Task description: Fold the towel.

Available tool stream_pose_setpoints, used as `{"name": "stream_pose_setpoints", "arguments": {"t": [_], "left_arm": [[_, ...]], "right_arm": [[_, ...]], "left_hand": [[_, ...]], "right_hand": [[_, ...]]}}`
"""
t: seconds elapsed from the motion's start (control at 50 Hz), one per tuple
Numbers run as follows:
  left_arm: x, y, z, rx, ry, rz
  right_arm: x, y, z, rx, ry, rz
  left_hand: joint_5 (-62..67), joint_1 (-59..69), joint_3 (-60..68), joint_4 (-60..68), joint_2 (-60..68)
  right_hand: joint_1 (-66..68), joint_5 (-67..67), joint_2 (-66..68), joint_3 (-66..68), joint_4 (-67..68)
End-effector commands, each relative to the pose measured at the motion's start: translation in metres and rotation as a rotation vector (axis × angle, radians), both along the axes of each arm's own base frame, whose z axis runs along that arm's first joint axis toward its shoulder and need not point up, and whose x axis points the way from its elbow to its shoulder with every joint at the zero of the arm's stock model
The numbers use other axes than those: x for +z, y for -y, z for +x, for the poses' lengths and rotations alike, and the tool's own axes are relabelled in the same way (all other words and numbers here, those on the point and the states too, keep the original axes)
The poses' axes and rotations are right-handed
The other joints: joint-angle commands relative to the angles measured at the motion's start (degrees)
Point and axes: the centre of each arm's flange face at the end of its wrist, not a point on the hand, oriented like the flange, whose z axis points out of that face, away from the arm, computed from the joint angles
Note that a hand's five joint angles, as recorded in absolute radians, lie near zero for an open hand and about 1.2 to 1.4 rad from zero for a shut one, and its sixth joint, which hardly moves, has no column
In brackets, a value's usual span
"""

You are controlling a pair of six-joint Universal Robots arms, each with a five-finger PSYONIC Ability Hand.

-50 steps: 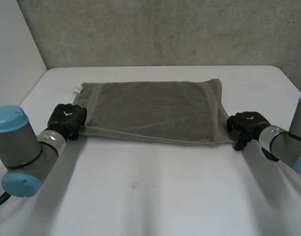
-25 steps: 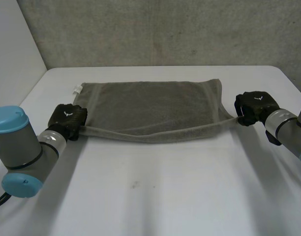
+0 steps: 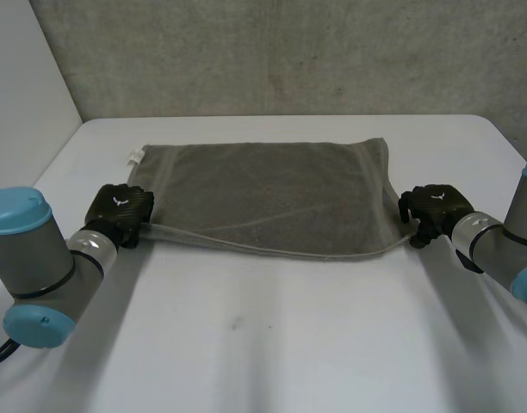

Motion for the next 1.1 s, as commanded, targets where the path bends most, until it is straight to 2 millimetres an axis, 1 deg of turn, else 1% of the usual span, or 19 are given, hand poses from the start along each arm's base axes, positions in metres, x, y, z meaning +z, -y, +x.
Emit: {"name": "stream_pose_setpoints", "arguments": {"t": [0.02,0.04,0.06,0.08,0.14,0.26,0.36,0.4,0.46,0.5,0.56,0.68,0.78,0.86,0.92,0.94,0.96,1.04,1.1], "left_arm": [[0.000,0.000,0.000,0.001,0.000,0.000],[0.000,0.000,0.000,0.001,0.000,0.000],[0.000,0.000,0.000,0.001,0.000,0.000],[0.000,0.000,0.000,0.001,0.000,0.000],[0.000,-0.001,-0.001,-0.004,0.002,0.002],[-0.001,-0.008,-0.003,-0.019,0.022,0.024],[0.011,-0.030,-0.005,-0.060,0.119,0.083],[0.014,-0.035,-0.005,-0.068,0.148,0.099],[0.016,-0.049,0.000,-0.071,0.210,0.164],[0.020,-0.057,0.003,-0.065,0.240,0.194],[0.028,-0.073,0.008,-0.062,0.289,0.240],[0.046,-0.119,0.006,-0.141,0.374,0.309],[0.058,-0.129,0.006,-0.181,0.423,0.280],[0.063,-0.121,0.002,-0.190,0.433,0.224],[0.072,-0.097,-0.007,-0.175,0.415,0.114],[0.066,-0.083,-0.012,-0.171,0.410,0.091],[0.066,-0.083,-0.012,-0.171,0.410,0.090],[0.049,-0.040,-0.026,-0.156,0.388,0.030],[0.036,-0.016,-0.037,-0.158,0.384,0.006]], "right_arm": [[0.000,0.002,0.001,0.009,-0.009,-0.014],[0.000,0.002,0.001,0.009,-0.009,-0.014],[0.000,0.003,0.001,0.010,-0.008,-0.016],[0.002,0.004,0.001,0.008,-0.010,-0.024],[0.006,0.005,0.000,0.003,-0.005,-0.035],[0.041,-0.006,-0.002,0.008,-0.023,-0.075],[0.045,-0.036,-0.005,0.090,-0.190,0.013],[0.047,-0.059,-0.013,0.147,-0.349,0.077],[0.048,-0.072,-0.020,0.173,-0.429,0.124],[0.049,-0.094,-0.042,0.179,-0.557,0.256],[0.054,-0.113,-0.059,0.180,-0.621,0.346],[0.078,-0.133,-0.065,0.180,-0.666,0.286],[0.085,-0.136,-0.064,0.194,-0.685,0.247],[0.089,-0.130,-0.062,0.188,-0.686,0.212],[0.083,-0.111,-0.058,0.186,-0.650,0.187],[0.082,-0.110,-0.058,0.186,-0.650,0.187],[0.078,-0.101,-0.051,0.182,-0.624,0.170],[0.076,-0.072,-0.020,0.140,-0.529,0.079],[0.074,-0.062,-0.015,0.112,-0.507,0.052]], "left_hand": [[10.3,11.2,10.3,10.3,10.2],[10.3,11.2,10.3,10.3,10.2],[10.3,11.2,10.3,10.3,10.2],[10.3,11.2,10.3,10.3,10.2],[10.3,11.2,10.3,10.3,10.2],[10.3,11.2,10.3,10.3,10.2],[10.3,11.2,10.3,10.3,10.2],[10.3,11.2,10.3,10.3,10.2],[10.3,11.2,10.3,10.3,10.2],[10.3,11.2,10.3,10.3,10.2],[10.3,11.2,10.3,10.3,10.2],[10.3,11.2,10.3,10.3,10.2],[10.3,11.2,10.3,10.3,10.2],[10.3,11.2,10.3,10.3,10.2],[10.3,11.2,10.3,10.3,10.2],[10.3,11.2,10.3,10.3,10.2],[10.3,11.2,10.3,10.3,10.2],[10.3,11.2,10.3,10.3,10.2],[10.3,11.2,10.3,10.3,10.2]], "right_hand": [[19.7,14.6,14.2,14.7,15.0],[19.8,14.7,14.3,14.8,15.0],[36.4,31.3,30.9,31.4,31.7],[41.7,36.6,36.2,36.7,36.9],[41.7,36.7,36.2,36.7,37.0],[41.7,36.7,36.2,36.7,37.0],[41.7,36.7,36.2,36.7,37.0],[41.7,36.7,36.2,36.7,37.0],[41.7,36.7,36.2,36.7,37.0],[41.7,36.7,36.2,36.7,37.0],[41.7,36.7,36.2,36.7,37.0],[41.7,36.7,36.2,36.7,37.0],[41.7,36.7,36.2,36.7,37.0],[41.7,36.7,36.2,36.7,37.0],[41.7,36.7,36.2,36.7,37.0],[41.7,36.7,36.2,36.7,37.0],[41.7,36.7,36.2,36.7,37.0],[41.7,36.7,36.2,36.7,37.0],[41.7,36.7,36.2,36.7,37.0]]}}
